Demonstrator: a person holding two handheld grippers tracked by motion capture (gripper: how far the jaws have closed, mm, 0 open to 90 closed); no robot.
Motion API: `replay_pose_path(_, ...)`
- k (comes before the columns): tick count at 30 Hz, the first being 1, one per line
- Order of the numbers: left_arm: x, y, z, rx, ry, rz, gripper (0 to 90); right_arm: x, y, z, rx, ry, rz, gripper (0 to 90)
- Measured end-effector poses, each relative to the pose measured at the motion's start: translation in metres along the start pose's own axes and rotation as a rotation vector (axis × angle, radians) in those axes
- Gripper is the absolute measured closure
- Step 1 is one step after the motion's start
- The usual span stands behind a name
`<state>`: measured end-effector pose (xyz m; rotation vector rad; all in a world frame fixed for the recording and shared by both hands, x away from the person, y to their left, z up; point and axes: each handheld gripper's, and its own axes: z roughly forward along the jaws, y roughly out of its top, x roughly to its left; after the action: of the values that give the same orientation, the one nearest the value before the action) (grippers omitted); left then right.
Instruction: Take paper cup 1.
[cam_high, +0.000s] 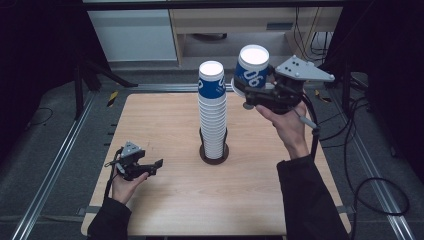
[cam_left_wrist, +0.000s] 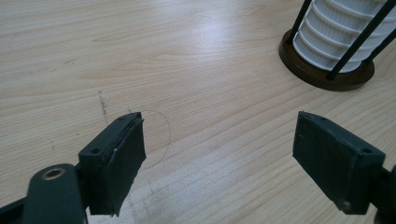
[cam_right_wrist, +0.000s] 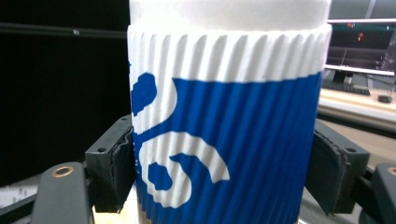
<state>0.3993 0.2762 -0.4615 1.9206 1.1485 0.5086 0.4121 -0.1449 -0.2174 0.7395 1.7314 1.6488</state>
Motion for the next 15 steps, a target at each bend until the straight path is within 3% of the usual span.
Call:
replay_pose_path(5, -0.002, 0.001, -0.001, 0.001, -0.003, 0.003, 16.4, -0.008, -0.03, -0.018, 0.053, -0.004, 0.017, 21.7)
replay_pose_path(15, -0.004, 0.002, 0.0, 0.008, -0.014, 0.02, 16.5, -0.017, -0.081, -0.034, 0.121, -0.002, 0.053, 21.7)
